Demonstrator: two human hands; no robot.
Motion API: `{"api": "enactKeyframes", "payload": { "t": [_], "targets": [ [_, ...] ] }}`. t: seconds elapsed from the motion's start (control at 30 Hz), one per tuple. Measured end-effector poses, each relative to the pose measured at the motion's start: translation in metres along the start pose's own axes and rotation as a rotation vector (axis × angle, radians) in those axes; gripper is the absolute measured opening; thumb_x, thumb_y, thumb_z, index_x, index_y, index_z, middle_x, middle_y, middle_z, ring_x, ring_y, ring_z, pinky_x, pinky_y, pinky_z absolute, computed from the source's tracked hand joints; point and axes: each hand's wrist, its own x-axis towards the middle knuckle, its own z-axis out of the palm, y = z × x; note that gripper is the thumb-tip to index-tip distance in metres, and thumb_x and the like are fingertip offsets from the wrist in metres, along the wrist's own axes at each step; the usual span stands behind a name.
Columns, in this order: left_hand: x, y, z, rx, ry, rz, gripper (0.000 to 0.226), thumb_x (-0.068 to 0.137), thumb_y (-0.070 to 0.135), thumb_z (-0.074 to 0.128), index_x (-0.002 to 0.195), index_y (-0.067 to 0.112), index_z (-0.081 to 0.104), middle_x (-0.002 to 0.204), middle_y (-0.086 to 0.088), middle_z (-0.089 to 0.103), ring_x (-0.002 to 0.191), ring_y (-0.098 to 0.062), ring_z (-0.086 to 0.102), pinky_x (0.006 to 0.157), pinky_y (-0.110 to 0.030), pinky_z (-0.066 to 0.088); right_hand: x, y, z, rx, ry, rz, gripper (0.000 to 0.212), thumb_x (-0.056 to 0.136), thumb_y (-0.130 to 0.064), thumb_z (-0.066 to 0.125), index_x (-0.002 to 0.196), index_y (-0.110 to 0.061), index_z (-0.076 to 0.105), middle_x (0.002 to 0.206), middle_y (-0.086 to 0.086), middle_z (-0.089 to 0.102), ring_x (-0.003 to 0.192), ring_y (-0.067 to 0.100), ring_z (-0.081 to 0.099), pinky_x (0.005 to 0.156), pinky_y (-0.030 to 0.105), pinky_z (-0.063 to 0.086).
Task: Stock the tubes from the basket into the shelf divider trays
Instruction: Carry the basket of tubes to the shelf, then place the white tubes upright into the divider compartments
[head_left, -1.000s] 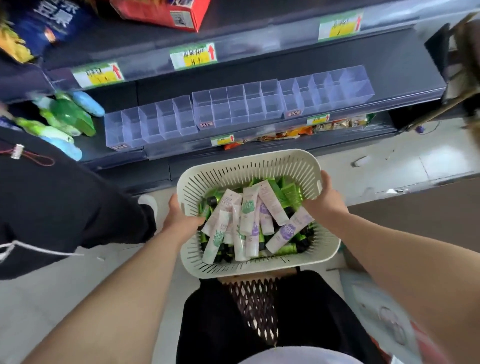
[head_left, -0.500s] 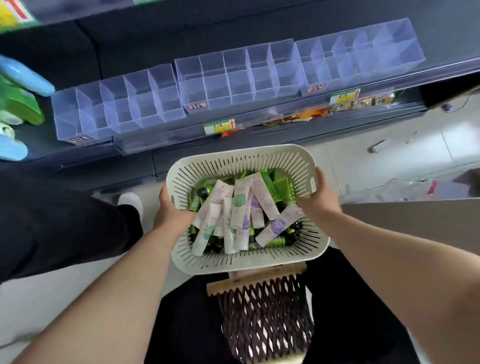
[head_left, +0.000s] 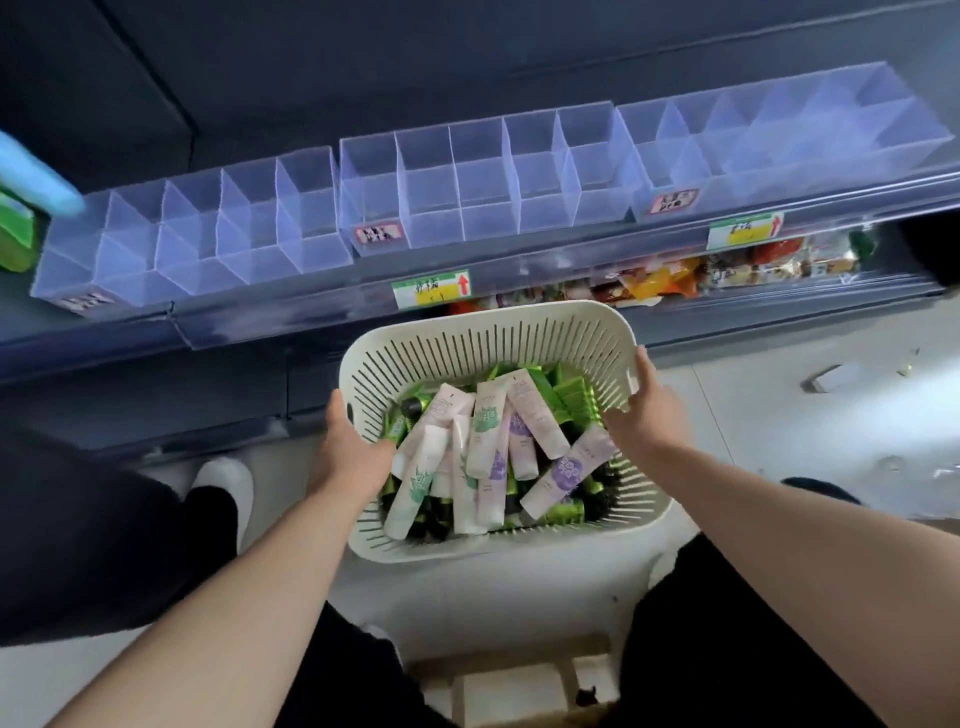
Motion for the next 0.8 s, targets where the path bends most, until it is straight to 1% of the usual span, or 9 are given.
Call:
{"api": "enactKeyframes", "payload": {
  "t": [0.1, 0.17, 0.23, 0.3, 0.4, 0.47, 0.57, 0.73, 0.8],
  "targets": [
    [0.016, 0.005, 0.011, 0.011, 0.119, 0.032, 0.061, 0.083, 0.021, 0.065, 0.135, 0.026, 0.035, 0.117, -0.005, 0.063, 0.097, -0.031, 0.059, 0.072, -0.035, 0.046, 0.013, 0.000, 0.010, 0.032, 0.067, -0.027, 0.086, 0.082, -0.014, 0.054, 0.151, -0.034, 0.007, 0.117, 0.011, 0.051, 0.079, 0.021, 0.053, 0.059, 0.027, 0.044],
    [0.021, 0.006, 0.017, 0.126, 0.169, 0.078, 0.063, 0.082, 0.021, 0.067, 0.135, 0.018, 0.033, 0.119, -0.012, 0.060, 0.103, -0.035, 0.058, 0.073, -0.038, 0.046, 0.014, 0.003, 0.018, -0.124, 0.155, -0.070, 0.086, 0.081, -0.023, 0.057, 0.151, -0.030, 0.006, 0.126, 0.013, 0.047, 0.101, 0.030, 0.052, 0.079, 0.039, 0.047],
    [0.019, 0.006, 0.025, 0.257, 0.196, 0.111, 0.080, 0.082, 0.020, 0.068, 0.146, 0.011, 0.022, 0.134, -0.020, 0.048, 0.118, -0.038, 0.050, 0.088, -0.045, 0.045, 0.009, 0.004, 0.024, -0.319, 0.271, -0.128, 0.085, 0.081, -0.029, 0.058, 0.150, -0.022, 0.009, 0.139, 0.014, 0.039, 0.126, 0.033, 0.038, 0.100, 0.047, 0.037],
    [0.006, 0.001, 0.034, 0.419, 0.190, 0.138, 0.088, 0.083, 0.024, 0.068, 0.151, 0.011, 0.014, 0.151, -0.021, 0.024, 0.135, -0.038, 0.031, 0.107, -0.046, 0.036, -0.003, 0.009, 0.033, -0.443, 0.262, -0.237, 0.080, 0.081, -0.022, 0.055, 0.150, -0.019, 0.014, 0.156, 0.014, 0.015, 0.144, 0.032, 0.011, 0.115, 0.051, 0.017],
    [-0.012, -0.013, 0.044, 0.643, 0.191, 0.281, 0.071, 0.087, 0.033, 0.064, 0.148, 0.019, 0.031, 0.161, -0.015, -0.001, 0.148, -0.034, 0.000, 0.120, -0.048, 0.009, -0.023, 0.018, 0.041, -0.623, 0.181, -0.460, 0.075, 0.077, -0.017, 0.057, 0.146, -0.026, 0.030, 0.160, 0.006, 0.001, 0.147, 0.025, -0.013, 0.117, 0.052, -0.006],
    [-0.020, -0.021, 0.045, 0.681, 0.207, 0.422, 0.052, 0.089, 0.027, 0.060, 0.138, 0.023, 0.047, 0.161, -0.011, 0.010, 0.149, -0.030, 0.000, 0.119, -0.048, 0.003, -0.033, 0.023, 0.044, -0.655, 0.117, -0.559, 0.067, 0.078, -0.016, 0.058, 0.142, -0.026, 0.041, 0.159, 0.003, 0.011, 0.147, 0.021, -0.008, 0.118, 0.051, -0.005],
    [-0.036, -0.024, 0.042, 0.714, 0.144, 0.610, 0.038, 0.091, 0.019, 0.053, 0.129, 0.023, 0.059, 0.148, -0.006, 0.039, 0.140, -0.026, 0.026, 0.116, -0.043, 0.021, -0.041, 0.024, 0.047, -0.634, 0.019, -0.589, 0.061, 0.085, -0.014, 0.052, 0.143, -0.026, 0.040, 0.157, 0.000, 0.021, 0.148, 0.019, 0.004, 0.120, 0.045, 0.005],
    [-0.026, 0.000, 0.034, 0.608, 0.125, 0.787, 0.032, 0.093, 0.013, 0.049, 0.119, 0.025, 0.065, 0.124, 0.002, 0.060, 0.113, -0.019, 0.052, 0.089, -0.037, 0.046, -0.019, 0.002, 0.048, -0.704, 0.053, -0.650, 0.059, 0.086, -0.019, 0.055, 0.143, -0.027, 0.040, 0.153, 0.002, 0.029, 0.144, 0.021, 0.018, 0.117, 0.046, 0.020],
    [-0.012, 0.014, 0.033, 0.593, 0.095, 0.807, 0.029, 0.097, 0.020, 0.045, 0.114, 0.029, 0.066, 0.115, 0.005, 0.066, 0.103, -0.019, 0.059, 0.079, -0.032, 0.047, -0.008, -0.012, 0.051, -0.683, 0.042, -0.663, 0.053, 0.088, -0.019, 0.052, 0.140, -0.028, 0.044, 0.148, 0.000, 0.036, 0.138, 0.020, 0.030, 0.112, 0.043, 0.029]
  ]
}}
